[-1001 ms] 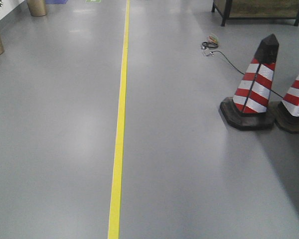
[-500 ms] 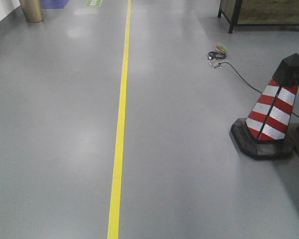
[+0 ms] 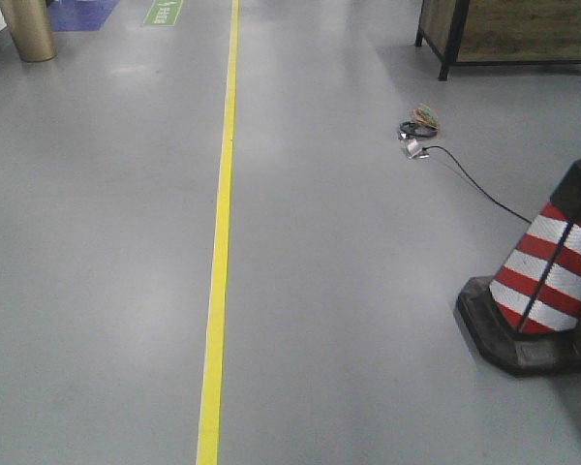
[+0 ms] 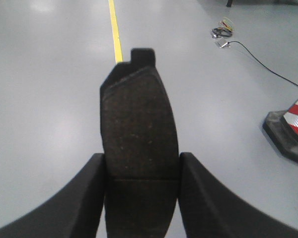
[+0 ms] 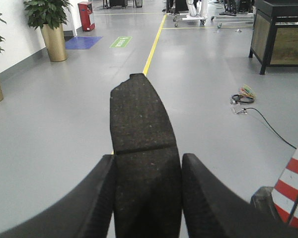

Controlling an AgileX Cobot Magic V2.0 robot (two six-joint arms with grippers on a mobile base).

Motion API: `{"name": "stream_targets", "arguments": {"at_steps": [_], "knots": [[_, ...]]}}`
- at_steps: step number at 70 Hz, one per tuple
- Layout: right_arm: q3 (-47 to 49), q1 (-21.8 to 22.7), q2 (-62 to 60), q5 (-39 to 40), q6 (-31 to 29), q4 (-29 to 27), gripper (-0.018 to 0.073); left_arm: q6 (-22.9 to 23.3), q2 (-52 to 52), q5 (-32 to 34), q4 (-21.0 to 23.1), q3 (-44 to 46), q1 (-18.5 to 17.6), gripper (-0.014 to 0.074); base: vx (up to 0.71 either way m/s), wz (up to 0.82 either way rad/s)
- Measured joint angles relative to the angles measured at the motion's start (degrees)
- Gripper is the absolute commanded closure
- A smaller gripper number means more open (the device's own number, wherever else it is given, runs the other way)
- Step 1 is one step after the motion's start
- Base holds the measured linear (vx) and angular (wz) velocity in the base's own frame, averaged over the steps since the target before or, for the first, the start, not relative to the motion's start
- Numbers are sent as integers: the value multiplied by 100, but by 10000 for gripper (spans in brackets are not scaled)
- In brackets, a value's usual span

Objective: Move and align brake pads A on conveyor
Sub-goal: 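Drive forward along the yellow floor line past the cones, then turn toward the black belt conveyor and approach it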

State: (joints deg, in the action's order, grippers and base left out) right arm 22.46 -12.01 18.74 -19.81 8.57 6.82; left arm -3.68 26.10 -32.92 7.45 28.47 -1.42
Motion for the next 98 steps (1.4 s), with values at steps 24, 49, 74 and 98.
{"name": "stream_targets", "arguments": {"at_steps": [24,49,74,98], "knots": [[0,0,0,6,0,0,563,0,0,0,-6,0,0,603,48,-8],[0,0,0,13,0,0,563,0,0,0,-17,0,0,603,38,-64],[0,0,0,7,0,4,563,0,0,0,-17,0,0,603,28,-96],[0,0,0,7,0,4,563,0,0,0,-12,0,0,603,23,-81]]}}
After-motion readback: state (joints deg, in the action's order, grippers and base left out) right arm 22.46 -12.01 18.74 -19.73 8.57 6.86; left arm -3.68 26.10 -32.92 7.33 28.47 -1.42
